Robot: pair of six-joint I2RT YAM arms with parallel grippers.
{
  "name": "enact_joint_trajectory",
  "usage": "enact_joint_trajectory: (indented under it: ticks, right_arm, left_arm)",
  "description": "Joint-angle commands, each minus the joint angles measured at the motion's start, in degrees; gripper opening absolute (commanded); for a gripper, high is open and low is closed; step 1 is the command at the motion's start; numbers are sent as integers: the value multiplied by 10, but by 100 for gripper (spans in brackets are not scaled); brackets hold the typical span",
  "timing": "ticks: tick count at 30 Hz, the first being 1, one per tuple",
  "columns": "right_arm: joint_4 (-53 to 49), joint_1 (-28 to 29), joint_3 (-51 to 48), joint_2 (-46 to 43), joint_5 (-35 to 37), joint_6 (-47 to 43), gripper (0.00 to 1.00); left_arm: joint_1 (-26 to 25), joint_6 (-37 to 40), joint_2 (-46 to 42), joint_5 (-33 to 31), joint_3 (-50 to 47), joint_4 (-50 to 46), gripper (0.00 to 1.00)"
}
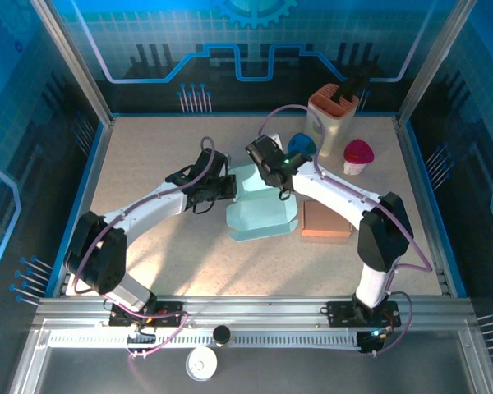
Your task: Fold the paper box
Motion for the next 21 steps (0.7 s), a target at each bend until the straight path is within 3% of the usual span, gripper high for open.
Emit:
enact_joint_trajectory:
  ticks: [1, 4, 11, 15, 16, 18, 21]
  right_arm:
    - [8, -9, 21, 5, 8, 0, 14]
    - [8, -7, 17, 7, 30, 7, 0]
    - [-16, 21, 27, 31, 126, 33, 0]
    - [-25, 24, 28, 36, 128, 40, 0]
    - [-23, 22, 25, 32, 121, 40, 1]
    - [-3, 19, 7, 11, 90, 32, 17]
    - [11, 17, -17, -15, 53, 31, 30]
  left_arm:
    - [-6, 8, -10, 0, 21, -17, 0]
    - [-8, 8, -6, -1, 26, -19, 0]
    - [-13, 2, 3, -4, 33, -18, 0]
    - [-13, -3, 3, -9, 29, -15, 0]
    - [-13, -4, 3, -10, 28, -16, 0]
    - [-13, -5, 1, -15, 25, -17, 0]
    - [-12, -12, -2, -22, 21, -13, 0]
